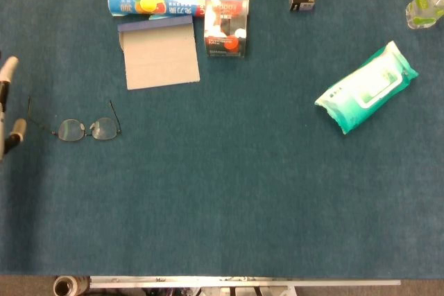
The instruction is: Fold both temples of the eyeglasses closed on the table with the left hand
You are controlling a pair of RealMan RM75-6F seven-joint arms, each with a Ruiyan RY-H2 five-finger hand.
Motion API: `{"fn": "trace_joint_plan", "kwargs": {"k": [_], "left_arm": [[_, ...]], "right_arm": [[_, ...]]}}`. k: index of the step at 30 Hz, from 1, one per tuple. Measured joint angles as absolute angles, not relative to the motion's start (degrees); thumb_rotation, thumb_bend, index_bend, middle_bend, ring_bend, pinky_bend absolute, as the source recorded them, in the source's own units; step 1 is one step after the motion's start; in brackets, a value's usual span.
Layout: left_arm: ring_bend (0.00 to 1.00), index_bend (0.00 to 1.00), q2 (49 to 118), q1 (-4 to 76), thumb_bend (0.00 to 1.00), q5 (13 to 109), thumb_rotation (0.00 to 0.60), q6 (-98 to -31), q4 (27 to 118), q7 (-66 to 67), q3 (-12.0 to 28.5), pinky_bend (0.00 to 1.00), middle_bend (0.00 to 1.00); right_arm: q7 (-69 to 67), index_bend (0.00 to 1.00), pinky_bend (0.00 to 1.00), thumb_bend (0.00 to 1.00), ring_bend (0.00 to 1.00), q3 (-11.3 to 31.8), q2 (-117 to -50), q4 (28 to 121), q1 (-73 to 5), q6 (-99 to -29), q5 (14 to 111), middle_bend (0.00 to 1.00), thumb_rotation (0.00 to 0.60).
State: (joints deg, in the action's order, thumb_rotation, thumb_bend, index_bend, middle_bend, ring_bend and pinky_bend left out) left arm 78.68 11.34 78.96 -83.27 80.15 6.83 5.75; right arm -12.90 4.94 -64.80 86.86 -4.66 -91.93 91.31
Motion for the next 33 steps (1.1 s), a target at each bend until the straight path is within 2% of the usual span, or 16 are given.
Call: {"fn": "trace_joint_plan", "kwargs": {"k": [11, 33], "left_arm": [[0.0, 0.0, 82.07, 14.17, 0.26, 75.66, 0.6, -81.03, 74.49, 8.89, 9.67, 0.09, 0.0], [0.0, 0.0, 86.59, 17.58, 0.26, 77.3, 0.6, -78.72, 76.47, 11.51, 9.26, 0.09, 0.0]], "right_arm": [[-13.32, 0.68, 0.25, 0.28, 0.32, 5.23, -64.66, 86.75, -4.68, -91.8, 90.76, 0.54, 0.6], [-13.8, 0.68, 0.25, 0.28, 0.32, 5.32, -64.42, 86.81, -4.56, -92.05, 90.76, 0.54, 0.6]]}}
